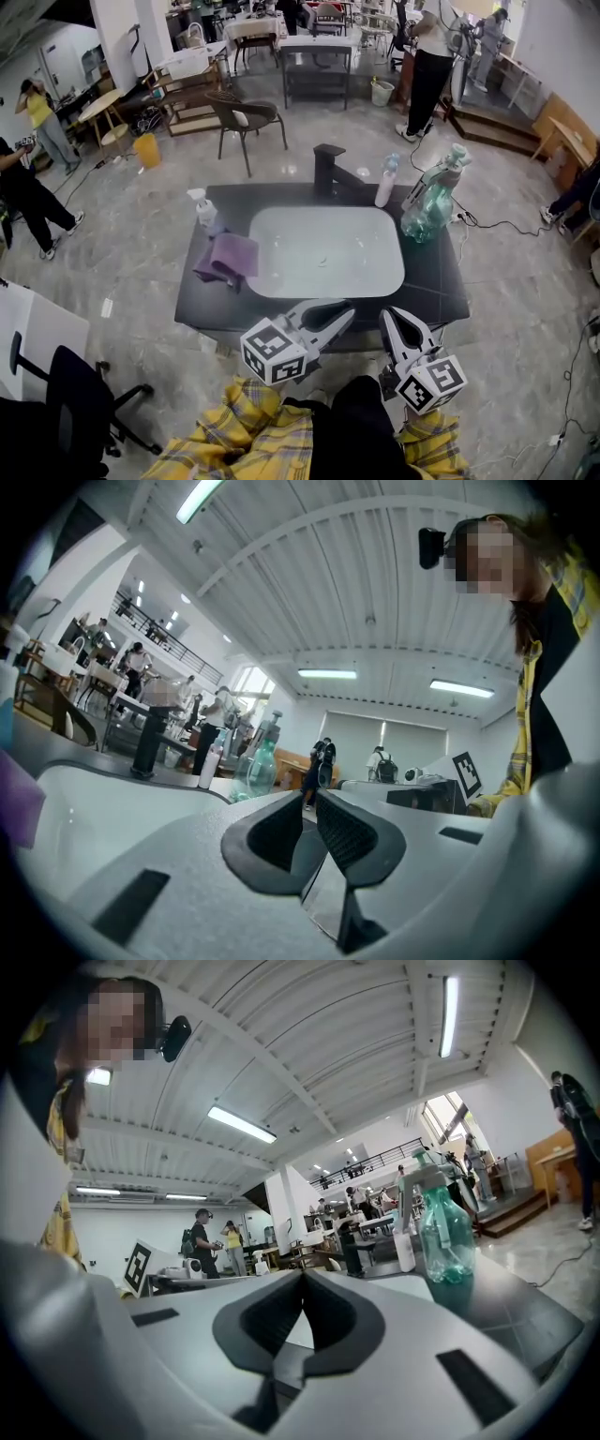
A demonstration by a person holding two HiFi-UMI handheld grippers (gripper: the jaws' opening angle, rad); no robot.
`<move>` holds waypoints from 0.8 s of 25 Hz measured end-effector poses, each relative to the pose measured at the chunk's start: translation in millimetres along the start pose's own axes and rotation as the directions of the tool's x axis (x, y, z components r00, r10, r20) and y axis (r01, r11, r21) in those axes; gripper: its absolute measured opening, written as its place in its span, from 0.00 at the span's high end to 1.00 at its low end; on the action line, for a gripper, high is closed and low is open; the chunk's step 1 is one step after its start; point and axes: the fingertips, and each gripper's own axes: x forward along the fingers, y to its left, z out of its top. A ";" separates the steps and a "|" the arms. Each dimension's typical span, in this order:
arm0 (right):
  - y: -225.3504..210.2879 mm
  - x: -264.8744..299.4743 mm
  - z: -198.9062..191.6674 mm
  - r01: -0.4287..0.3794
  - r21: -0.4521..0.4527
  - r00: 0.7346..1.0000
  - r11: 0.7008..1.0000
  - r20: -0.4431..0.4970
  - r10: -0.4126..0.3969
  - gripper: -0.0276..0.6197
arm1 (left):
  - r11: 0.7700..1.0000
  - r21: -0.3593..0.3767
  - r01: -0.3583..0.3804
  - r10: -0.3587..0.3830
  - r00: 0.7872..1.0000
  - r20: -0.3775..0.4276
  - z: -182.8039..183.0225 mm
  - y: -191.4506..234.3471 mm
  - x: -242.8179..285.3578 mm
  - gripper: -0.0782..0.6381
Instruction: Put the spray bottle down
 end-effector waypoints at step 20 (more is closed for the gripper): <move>0.1 20.1 4.4 -0.013 -0.033 1.000 0.999 0.006 0.013 0.95 | 0.998 -0.011 -0.067 0.068 0.997 0.022 1.2 8.7 -19.9 0.83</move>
